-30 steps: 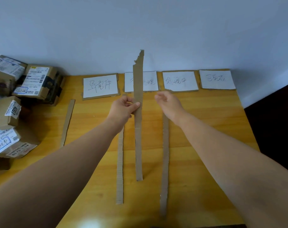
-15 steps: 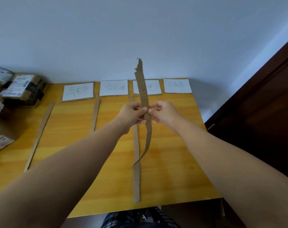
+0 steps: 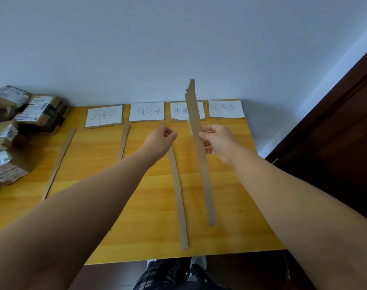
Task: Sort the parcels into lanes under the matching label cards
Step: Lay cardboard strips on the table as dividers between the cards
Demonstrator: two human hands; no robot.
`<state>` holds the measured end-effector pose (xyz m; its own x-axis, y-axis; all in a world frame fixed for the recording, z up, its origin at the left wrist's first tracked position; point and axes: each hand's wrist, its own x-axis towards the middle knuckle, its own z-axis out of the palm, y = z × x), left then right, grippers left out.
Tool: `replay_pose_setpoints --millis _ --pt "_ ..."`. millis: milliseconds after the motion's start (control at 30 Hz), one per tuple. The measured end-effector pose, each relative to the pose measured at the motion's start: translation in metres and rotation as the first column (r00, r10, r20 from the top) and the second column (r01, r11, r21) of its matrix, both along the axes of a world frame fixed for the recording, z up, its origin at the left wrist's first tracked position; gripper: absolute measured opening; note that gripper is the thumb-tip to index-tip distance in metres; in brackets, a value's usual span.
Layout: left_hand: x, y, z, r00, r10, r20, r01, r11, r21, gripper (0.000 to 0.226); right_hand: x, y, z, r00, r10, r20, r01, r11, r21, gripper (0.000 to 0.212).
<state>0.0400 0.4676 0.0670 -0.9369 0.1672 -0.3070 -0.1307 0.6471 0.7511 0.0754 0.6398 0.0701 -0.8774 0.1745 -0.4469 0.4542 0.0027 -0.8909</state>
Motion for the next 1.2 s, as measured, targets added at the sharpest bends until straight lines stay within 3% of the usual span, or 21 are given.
replay_pose_setpoints --millis 67,133,367,400,567,667,733,800,1000,1200 --pt "-0.003 -0.003 -0.016 0.991 -0.133 -0.004 0.126 0.953 -0.276 0.042 0.001 0.009 -0.013 0.999 -0.012 0.045 0.007 0.996 0.093 0.013" --pt "-0.001 -0.004 -0.037 0.965 -0.261 0.027 0.238 0.826 -0.510 0.055 0.003 0.019 -0.033 0.994 -0.041 0.097 0.024 0.985 0.171 0.011" --pt "0.012 0.000 -0.104 0.874 -0.436 0.215 0.451 0.561 -0.694 0.092 0.013 0.030 -0.103 0.964 -0.137 0.227 0.042 0.923 0.382 0.015" --pt "0.010 0.000 -0.108 0.867 -0.444 0.225 0.462 0.551 -0.695 0.095 0.012 0.029 -0.109 0.963 -0.145 0.228 0.040 0.910 0.412 0.012" --pt "0.008 -0.012 -0.133 0.848 -0.449 0.282 0.506 0.524 -0.685 0.107 0.013 0.021 -0.128 0.961 -0.149 0.235 -0.014 0.817 0.576 0.039" --pt "0.008 -0.022 -0.140 0.838 -0.479 0.262 0.509 0.512 -0.692 0.107 0.018 0.018 -0.134 0.946 0.063 0.317 -0.293 0.580 0.761 0.050" --pt "0.003 -0.026 -0.138 0.825 -0.502 0.259 0.515 0.481 -0.709 0.107 0.018 0.019 -0.136 0.886 0.231 0.401 -0.463 0.396 0.793 0.056" --pt "-0.002 -0.029 -0.135 0.812 -0.521 0.264 0.520 0.438 -0.733 0.108 0.016 0.019 -0.138 0.826 0.314 0.469 -0.555 0.307 0.773 0.060" --pt "-0.013 -0.039 -0.134 0.782 -0.553 0.288 0.541 0.373 -0.754 0.111 0.008 0.015 -0.139 0.803 0.327 0.498 -0.586 0.283 0.759 0.064" --pt "-0.008 -0.035 -0.135 0.852 -0.497 0.166 0.454 0.543 -0.707 0.098 0.003 0.011 -0.140 0.818 0.294 0.493 -0.569 0.293 0.769 0.064"
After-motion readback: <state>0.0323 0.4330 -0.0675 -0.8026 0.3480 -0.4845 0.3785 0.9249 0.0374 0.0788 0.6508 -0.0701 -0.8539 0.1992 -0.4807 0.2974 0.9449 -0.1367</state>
